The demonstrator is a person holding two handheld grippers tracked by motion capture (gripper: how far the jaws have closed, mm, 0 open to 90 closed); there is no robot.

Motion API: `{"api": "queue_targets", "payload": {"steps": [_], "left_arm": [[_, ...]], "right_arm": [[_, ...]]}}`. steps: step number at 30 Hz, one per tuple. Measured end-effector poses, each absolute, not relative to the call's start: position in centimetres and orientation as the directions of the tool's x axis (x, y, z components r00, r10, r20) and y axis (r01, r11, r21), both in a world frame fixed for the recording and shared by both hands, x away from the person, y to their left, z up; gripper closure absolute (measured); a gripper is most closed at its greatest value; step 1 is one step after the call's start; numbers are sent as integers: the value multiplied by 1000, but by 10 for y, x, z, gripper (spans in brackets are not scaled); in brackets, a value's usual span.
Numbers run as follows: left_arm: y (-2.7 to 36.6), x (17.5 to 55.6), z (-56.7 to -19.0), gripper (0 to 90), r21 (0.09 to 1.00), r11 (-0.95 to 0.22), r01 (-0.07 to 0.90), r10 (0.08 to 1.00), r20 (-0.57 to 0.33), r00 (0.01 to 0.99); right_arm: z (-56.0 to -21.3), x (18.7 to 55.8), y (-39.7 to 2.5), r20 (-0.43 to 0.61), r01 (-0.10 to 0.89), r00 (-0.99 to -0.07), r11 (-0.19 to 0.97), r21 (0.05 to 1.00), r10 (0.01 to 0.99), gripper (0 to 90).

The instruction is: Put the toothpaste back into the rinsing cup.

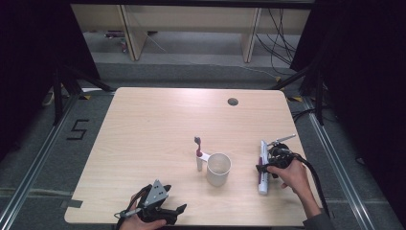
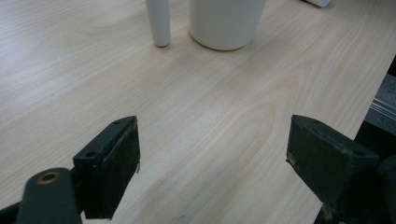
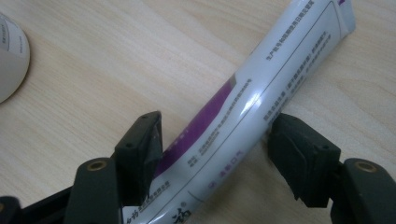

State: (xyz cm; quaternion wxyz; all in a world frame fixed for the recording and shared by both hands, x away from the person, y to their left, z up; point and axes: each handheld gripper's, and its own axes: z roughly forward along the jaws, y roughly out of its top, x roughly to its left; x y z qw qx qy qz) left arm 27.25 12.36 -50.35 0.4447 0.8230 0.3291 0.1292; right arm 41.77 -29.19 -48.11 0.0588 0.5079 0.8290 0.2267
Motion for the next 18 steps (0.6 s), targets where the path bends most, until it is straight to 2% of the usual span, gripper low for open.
{"api": "queue_targets", "payload": {"steps": [1,2,3,4,5,7,10,11,16,18], "left_arm": [[124,273,-503,167,816,-389,427,656,-80,750],[124,273,-503,168,815,-389,429,658,-80,749],[124,273,-503,167,816,-388,428,658,-79,749],[123,272,-504,167,821,-376,430,662,-87,744],[124,273,-503,167,817,-388,427,658,-79,749],[124,273,-503,167,817,-390,425,659,-75,748],[124,273,-503,167,816,-388,429,658,-80,748],[124,273,-504,167,816,-389,429,656,-82,750],[123,273,-504,168,807,-399,436,652,-84,753],[123,273,-504,168,809,-399,432,657,-77,750]], "right_arm": [[-480,416,-288,154,840,-441,346,418,884,360],[-481,420,-291,112,809,-485,396,435,868,366],[-481,419,-285,122,839,-436,354,413,891,378],[-482,421,-286,106,824,-461,381,418,881,391],[-483,421,-283,109,836,-442,365,409,890,395],[-483,423,-284,95,822,-476,403,403,875,418],[-481,421,-280,103,833,-462,392,390,881,476],[-481,422,-282,97,815,-493,421,398,865,495],[-480,421,-280,112,821,-496,423,383,861,590],[-479,423,-283,93,791,-546,475,386,832,610]]}}
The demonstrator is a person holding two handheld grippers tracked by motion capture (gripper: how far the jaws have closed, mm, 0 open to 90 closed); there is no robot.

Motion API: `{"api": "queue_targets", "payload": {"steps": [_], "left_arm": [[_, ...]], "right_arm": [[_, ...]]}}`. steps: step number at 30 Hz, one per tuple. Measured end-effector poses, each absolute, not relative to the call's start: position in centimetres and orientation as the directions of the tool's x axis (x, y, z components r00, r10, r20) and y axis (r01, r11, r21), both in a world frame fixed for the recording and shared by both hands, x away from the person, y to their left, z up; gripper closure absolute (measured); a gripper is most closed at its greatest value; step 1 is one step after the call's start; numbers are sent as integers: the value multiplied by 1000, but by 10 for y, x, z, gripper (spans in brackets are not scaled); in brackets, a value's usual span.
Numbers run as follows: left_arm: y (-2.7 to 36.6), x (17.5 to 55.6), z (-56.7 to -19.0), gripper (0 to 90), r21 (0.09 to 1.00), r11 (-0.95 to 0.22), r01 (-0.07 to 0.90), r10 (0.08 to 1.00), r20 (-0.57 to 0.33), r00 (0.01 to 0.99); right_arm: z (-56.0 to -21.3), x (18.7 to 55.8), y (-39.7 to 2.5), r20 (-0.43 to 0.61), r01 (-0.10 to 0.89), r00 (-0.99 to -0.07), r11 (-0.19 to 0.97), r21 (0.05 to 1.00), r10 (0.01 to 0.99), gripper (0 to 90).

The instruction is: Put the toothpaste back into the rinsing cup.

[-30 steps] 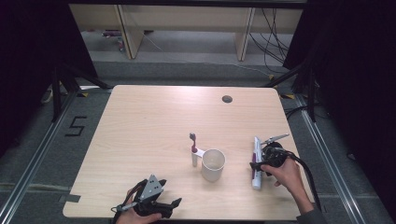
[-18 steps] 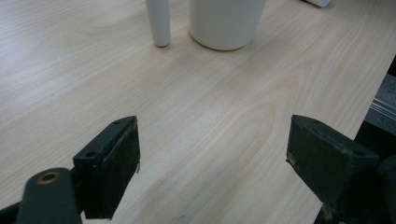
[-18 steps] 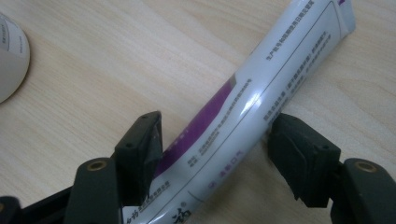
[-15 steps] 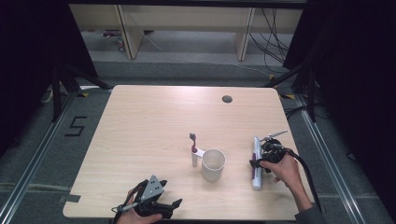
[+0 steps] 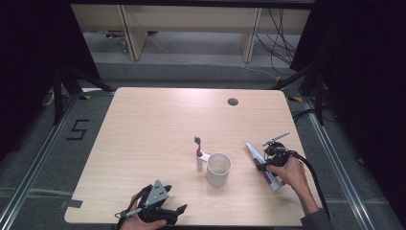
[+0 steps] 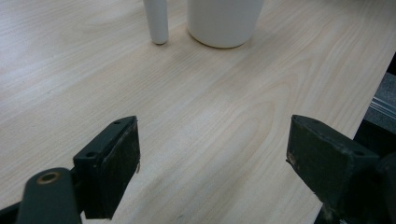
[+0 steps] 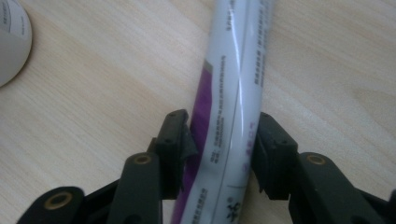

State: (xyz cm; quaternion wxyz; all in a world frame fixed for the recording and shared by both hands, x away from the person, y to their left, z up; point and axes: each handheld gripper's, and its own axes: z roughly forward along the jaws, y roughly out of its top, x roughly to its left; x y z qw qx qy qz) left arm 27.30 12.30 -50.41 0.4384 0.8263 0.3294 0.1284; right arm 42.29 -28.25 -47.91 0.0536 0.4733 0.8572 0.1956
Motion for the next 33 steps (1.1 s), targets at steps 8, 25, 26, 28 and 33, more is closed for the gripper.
{"api": "queue_targets", "payload": {"steps": [8,25,26,28,33], "left_arm": [[124,273,-504,167,809,-403,428,651,-75,756],[123,273,-504,172,808,-414,420,647,-63,759],[123,273,-504,172,807,-422,414,647,-52,761],[121,273,-504,172,815,-392,427,653,-81,753],[122,274,-504,172,804,-426,415,655,-43,754]], "right_arm": [[-476,424,-274,44,769,-591,546,334,806,633],[-471,431,-257,2,702,-696,680,212,718,723],[-472,432,-257,11,696,-704,687,208,710,746],[-473,432,-255,24,692,-711,694,197,703,756],[-473,433,-251,1,677,-727,717,166,686,758]]}}
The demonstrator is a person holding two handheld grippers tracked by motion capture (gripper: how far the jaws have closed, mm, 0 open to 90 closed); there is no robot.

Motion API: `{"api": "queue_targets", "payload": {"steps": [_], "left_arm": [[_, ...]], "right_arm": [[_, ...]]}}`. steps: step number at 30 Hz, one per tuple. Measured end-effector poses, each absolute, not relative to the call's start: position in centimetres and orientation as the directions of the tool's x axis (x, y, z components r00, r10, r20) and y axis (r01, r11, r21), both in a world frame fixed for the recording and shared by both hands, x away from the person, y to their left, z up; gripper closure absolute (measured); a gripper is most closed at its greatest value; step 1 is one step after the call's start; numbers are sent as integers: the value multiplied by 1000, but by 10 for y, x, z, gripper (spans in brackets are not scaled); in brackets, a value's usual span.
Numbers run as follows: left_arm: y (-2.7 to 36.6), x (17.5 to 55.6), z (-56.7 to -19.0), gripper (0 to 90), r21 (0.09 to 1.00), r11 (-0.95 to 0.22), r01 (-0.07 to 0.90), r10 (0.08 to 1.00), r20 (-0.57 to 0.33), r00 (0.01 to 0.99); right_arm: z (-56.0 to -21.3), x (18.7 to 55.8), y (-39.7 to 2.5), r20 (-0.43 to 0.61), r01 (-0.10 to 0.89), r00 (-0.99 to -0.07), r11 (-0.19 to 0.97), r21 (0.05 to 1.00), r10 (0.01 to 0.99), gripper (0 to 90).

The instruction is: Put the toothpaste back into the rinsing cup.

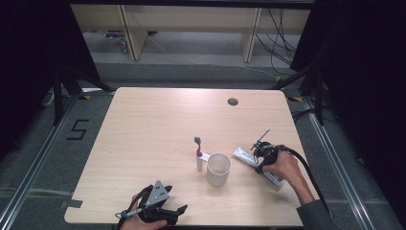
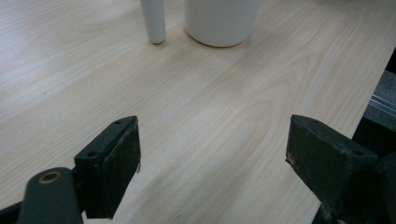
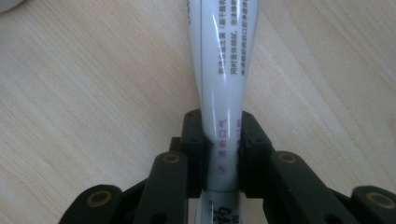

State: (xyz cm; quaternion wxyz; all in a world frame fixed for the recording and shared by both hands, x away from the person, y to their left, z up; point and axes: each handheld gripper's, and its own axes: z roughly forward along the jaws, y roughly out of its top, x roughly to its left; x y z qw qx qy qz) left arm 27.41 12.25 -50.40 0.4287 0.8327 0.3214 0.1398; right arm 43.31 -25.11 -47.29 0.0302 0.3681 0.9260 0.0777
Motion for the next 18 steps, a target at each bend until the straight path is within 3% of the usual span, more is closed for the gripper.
{"api": "queue_targets", "payload": {"steps": [7,18], "left_arm": [[121,274,-505,172,810,-411,418,645,-65,761],[120,274,-505,172,810,-413,416,642,-64,764]], "right_arm": [[-471,436,-244,2,678,-732,728,101,681,760],[-472,440,-243,-15,646,-761,760,74,649,763]]}}
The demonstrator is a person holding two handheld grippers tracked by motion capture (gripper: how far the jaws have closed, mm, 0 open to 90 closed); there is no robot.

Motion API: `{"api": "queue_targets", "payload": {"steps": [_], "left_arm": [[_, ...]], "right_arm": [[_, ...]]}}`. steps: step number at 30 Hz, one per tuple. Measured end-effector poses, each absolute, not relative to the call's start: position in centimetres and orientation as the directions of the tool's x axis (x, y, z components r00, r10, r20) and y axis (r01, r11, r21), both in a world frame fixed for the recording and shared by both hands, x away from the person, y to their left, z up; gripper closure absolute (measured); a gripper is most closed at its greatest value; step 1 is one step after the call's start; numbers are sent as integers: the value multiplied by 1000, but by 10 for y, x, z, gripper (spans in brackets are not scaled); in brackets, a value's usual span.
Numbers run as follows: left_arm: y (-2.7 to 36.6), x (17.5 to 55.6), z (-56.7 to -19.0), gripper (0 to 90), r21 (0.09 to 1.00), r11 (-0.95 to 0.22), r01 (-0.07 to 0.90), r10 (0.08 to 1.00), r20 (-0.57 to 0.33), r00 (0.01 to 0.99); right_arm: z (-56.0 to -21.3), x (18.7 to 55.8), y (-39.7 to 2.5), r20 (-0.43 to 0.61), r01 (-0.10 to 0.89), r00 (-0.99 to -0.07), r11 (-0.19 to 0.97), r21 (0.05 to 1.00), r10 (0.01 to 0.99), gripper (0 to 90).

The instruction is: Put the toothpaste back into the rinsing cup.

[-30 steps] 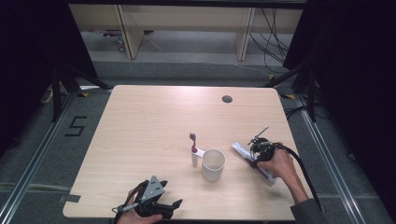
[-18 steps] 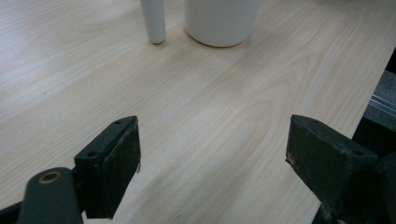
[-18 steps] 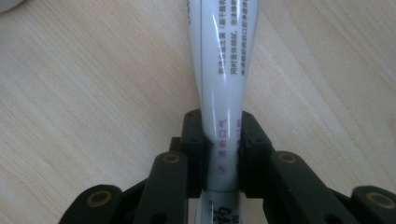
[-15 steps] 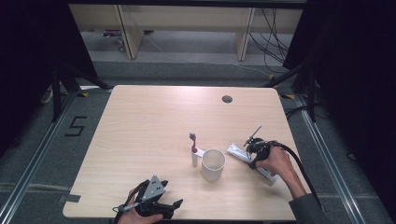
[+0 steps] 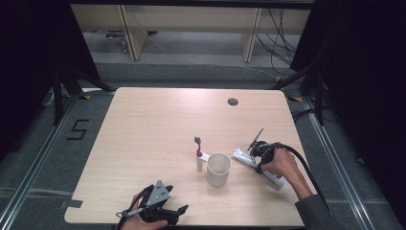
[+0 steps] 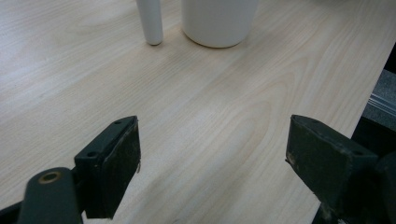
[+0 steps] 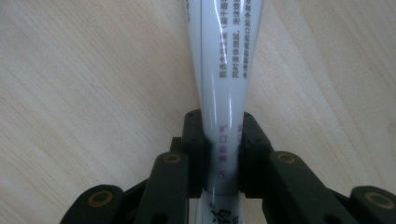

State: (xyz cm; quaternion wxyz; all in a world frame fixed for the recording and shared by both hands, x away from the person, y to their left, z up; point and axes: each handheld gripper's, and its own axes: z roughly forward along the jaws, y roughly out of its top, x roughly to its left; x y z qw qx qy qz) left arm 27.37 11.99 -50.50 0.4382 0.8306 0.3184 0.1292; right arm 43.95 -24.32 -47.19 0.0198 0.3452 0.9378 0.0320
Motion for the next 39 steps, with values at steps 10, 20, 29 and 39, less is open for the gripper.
{"api": "queue_targets", "payload": {"steps": [10,20,29,39], "left_arm": [[119,274,-504,173,812,-401,424,643,-80,761],[119,275,-505,174,815,-402,418,642,-76,763],[119,275,-504,174,812,-406,419,640,-74,765],[119,275,-504,174,811,-413,413,638,-65,767]], "right_arm": [[-471,440,-240,-24,628,-777,777,51,629,767],[-465,436,-247,-32,616,-782,780,108,623,772],[-443,435,-263,-33,624,-757,736,262,653,772],[-423,432,-277,-29,614,-713,645,455,700,773]]}}
